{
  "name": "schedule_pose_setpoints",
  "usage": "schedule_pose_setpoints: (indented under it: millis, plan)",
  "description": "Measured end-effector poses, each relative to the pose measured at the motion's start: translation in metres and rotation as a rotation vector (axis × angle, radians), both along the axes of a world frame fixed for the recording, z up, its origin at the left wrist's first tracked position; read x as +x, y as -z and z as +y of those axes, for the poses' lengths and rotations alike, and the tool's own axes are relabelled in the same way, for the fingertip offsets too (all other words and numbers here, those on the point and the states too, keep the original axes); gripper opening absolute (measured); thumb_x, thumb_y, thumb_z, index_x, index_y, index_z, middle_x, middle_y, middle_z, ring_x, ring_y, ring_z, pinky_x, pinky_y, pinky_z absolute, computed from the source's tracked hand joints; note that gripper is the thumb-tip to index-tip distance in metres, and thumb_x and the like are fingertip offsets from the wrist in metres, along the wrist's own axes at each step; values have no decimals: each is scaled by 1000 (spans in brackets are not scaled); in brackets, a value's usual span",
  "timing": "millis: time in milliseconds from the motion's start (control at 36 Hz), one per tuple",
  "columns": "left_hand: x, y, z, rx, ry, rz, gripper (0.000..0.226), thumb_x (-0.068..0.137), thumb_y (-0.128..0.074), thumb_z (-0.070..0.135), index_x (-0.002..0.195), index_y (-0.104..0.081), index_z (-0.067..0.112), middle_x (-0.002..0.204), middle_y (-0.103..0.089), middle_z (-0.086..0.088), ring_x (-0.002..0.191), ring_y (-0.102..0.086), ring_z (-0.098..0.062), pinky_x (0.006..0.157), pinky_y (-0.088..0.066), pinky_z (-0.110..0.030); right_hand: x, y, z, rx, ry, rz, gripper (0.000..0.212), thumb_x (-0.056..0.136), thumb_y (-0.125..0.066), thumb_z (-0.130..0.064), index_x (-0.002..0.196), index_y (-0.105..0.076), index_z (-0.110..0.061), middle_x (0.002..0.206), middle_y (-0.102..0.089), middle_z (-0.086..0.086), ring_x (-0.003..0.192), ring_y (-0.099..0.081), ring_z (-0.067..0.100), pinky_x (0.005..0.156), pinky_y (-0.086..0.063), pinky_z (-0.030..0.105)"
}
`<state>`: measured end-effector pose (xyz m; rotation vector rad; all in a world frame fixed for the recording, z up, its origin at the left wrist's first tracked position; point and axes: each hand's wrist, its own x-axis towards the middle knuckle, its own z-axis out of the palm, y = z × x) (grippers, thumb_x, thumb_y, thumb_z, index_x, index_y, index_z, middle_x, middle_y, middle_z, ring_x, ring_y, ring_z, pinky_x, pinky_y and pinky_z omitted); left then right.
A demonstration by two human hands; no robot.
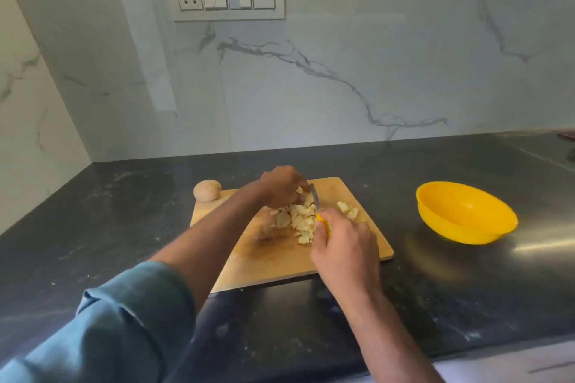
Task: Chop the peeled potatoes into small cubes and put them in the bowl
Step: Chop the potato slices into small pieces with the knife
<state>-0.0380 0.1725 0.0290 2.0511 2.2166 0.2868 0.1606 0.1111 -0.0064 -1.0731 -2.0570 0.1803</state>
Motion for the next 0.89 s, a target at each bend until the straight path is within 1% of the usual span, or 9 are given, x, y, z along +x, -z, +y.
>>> schedule_pose_setpoints:
  millis: [139,222,278,389,472,583,722,833,889]
  plan:
    - [-4,2,0,172,-32,-140,24,85,-79,21,108,-72,21,99,-59,8,95,-54,-16,91,-50,-43,-2,1,4,34,-15,16,22,90,-66,-23,111,-72,-20,77,-73,7,72,-68,33,57,-44,32]
    - [-9,4,-7,244,-55,-282,13,85,-79,15,93,-71,22,92,-64,7,82,-55,-12,82,-51,-41,-3,3,5,56,-27,56,22,88,-68,-21,110,-72,-20,74,-72,8,67,-67,34,56,-48,35]
    - [-13,6,-13,276,-65,-354,12,85,-80,13,89,-72,19,89,-69,4,82,-60,-15,82,-54,-42,-3,4,5,63,-38,87,22,87,-69,-19,109,-72,-19,71,-71,9,64,-66,35,55,-50,37]
    - [-20,6,-23,368,-138,-496,8,86,-80,12,90,-73,13,87,-72,-1,83,-65,-18,82,-57,-40,-2,3,4,70,-37,143,21,87,-71,-15,107,-73,-17,70,-71,8,60,-65,33,52,-47,34]
    - [-24,7,-27,392,-202,-513,8,88,-79,15,89,-71,17,89,-72,2,86,-67,-17,87,-59,-44,-1,3,3,56,-39,128,21,88,-70,-17,109,-72,-17,72,-72,8,62,-65,32,53,-46,32]
    - [-34,10,-32,384,-275,-522,9,91,-75,23,88,-67,26,90,-72,5,90,-67,-18,94,-54,-54,-2,4,1,18,-61,73,23,92,-66,-22,114,-70,-20,77,-73,8,68,-65,33,58,-51,38]
    - [-42,10,-37,334,-313,-542,8,98,-64,29,102,-60,24,101,-67,4,100,-62,-23,100,-48,-56,-4,3,-2,3,-97,5,25,95,-62,-26,120,-66,-23,86,-74,4,76,-66,28,63,-49,34]
    - [-41,6,-49,336,-278,-586,10,101,-61,22,108,-59,16,105,-63,0,101,-61,-25,91,-51,-42,-4,4,-2,-3,-134,-12,28,97,-59,-28,124,-64,-23,84,-73,3,75,-65,27,62,-40,32]
    - [-40,4,-60,379,-207,-597,8,98,-66,17,103,-62,13,105,-67,1,102,-64,-20,89,-51,-36,-5,4,-1,0,-154,-13,30,97,-59,-27,126,-63,-21,84,-73,3,75,-65,26,63,-40,32]
